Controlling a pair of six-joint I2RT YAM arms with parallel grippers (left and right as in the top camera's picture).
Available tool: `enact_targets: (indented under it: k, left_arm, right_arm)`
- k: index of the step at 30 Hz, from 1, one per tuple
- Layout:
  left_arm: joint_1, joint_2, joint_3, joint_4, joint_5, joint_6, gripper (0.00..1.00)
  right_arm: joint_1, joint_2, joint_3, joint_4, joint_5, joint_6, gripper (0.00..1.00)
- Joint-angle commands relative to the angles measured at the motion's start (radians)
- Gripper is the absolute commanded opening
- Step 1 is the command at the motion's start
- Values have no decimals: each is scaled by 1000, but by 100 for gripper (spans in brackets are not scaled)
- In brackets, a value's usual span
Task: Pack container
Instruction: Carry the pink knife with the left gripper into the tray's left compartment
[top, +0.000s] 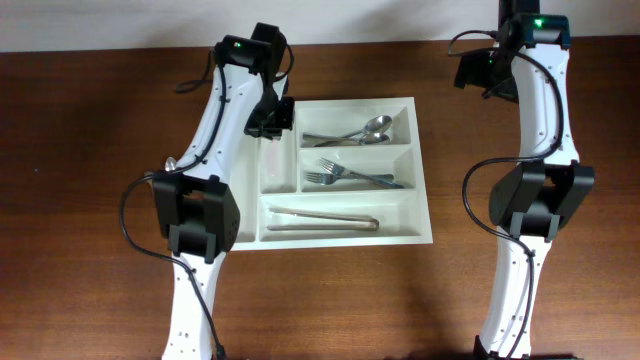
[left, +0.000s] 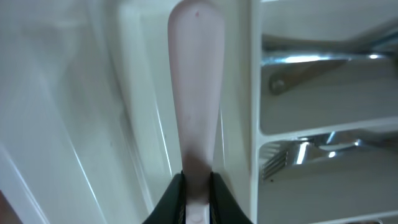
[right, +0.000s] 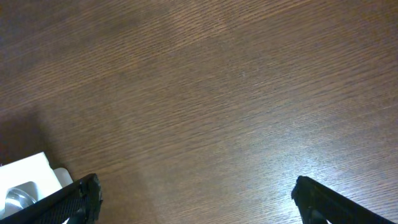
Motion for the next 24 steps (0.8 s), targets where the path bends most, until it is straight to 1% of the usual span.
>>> enact_targets:
  k: [1,5,6,7,9,10,16,18,22,23,24]
  left_arm:
    - [-2,9,19,-13,-39,-126,2]
    - [-4,9,19,-8,-39,-145,2]
    - [-4,9,19,-6,-39,-144,9]
    - [-4,9,19,-4,-40,-144,20]
    - [-4,9,19,3,-40,-144,35]
    - [-4,9,19,11,-40,-144,38]
    - [-4,9,19,42,-45,-144,40]
    - [-3,9,19,45,-89,-143,41]
    - [18,9,19,40,-262,-144,61]
    - [32,9,19,39,-290,-144,65]
    - [48,9,19,39,-299,-144,67]
  right_arm:
    - [8,2,-4,3,12,-40,99]
    - [7,2,-4,3,12,-40,99]
    - [7,2,-4,3,12,-40,99]
    - [7,2,-4,3,12,-40,99]
    - [7,2,-4,3,12,-40,99]
    - [7,2,-4,3,12,-40,99]
    - [7,2,-4,3,12,-40,99]
    - [7,2,-4,3,12,-40,99]
    - [7,2,-4,3,12,-40,99]
    - [7,2,-4,3,12,-40,99]
    - [7,2,-4,3,12,-40,99]
